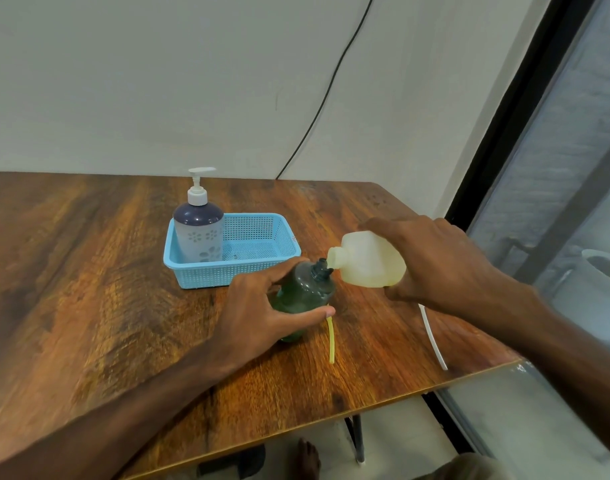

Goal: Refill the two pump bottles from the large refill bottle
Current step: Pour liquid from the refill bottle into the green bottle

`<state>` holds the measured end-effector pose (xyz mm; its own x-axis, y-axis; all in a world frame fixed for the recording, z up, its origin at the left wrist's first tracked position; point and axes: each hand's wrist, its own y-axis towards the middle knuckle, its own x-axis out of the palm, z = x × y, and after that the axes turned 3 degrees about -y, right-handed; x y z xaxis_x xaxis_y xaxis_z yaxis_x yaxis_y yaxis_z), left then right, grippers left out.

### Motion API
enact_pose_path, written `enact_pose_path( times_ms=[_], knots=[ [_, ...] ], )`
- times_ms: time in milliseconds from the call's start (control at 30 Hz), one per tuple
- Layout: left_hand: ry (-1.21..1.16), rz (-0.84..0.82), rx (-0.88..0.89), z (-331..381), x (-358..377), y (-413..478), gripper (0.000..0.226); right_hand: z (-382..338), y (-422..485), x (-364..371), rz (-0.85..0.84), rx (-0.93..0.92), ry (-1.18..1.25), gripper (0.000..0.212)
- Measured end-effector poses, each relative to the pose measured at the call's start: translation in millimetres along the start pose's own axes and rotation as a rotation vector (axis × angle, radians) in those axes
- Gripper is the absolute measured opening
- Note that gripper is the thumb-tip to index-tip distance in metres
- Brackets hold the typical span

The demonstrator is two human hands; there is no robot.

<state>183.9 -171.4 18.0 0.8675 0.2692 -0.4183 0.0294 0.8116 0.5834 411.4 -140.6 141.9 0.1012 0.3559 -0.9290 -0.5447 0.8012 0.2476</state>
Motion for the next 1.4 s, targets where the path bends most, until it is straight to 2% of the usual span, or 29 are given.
enact_pose_path(
  times_ms=[533, 833, 1033, 1400],
  knots=[
    [-0.012, -0.004, -0.001, 0.3, 0.1, 0.2, 0.07, -0.9, -0.3, -1.2, 0.003, -0.002, -0.006, 0.09],
    [-0.025, -0.004, 0.003, 4.2, -0.9, -0.1, 0.061, -0.1, -0.5, 0.3, 0.006, 0.0, -0.017, 0.09],
    [-0.037, -0.007, 0.015, 0.1, 0.6, 0.2, 0.07, -0.4, 0.0, -0.7, 0.002, -0.004, -0.025, 0.09],
    [-0.034, -0.013, 0.008, -2.3, 0.5, -0.5, 0.071, -1.1, 0.2, -0.3, -0.019, 0.006, -0.012, 0.091]
  ],
)
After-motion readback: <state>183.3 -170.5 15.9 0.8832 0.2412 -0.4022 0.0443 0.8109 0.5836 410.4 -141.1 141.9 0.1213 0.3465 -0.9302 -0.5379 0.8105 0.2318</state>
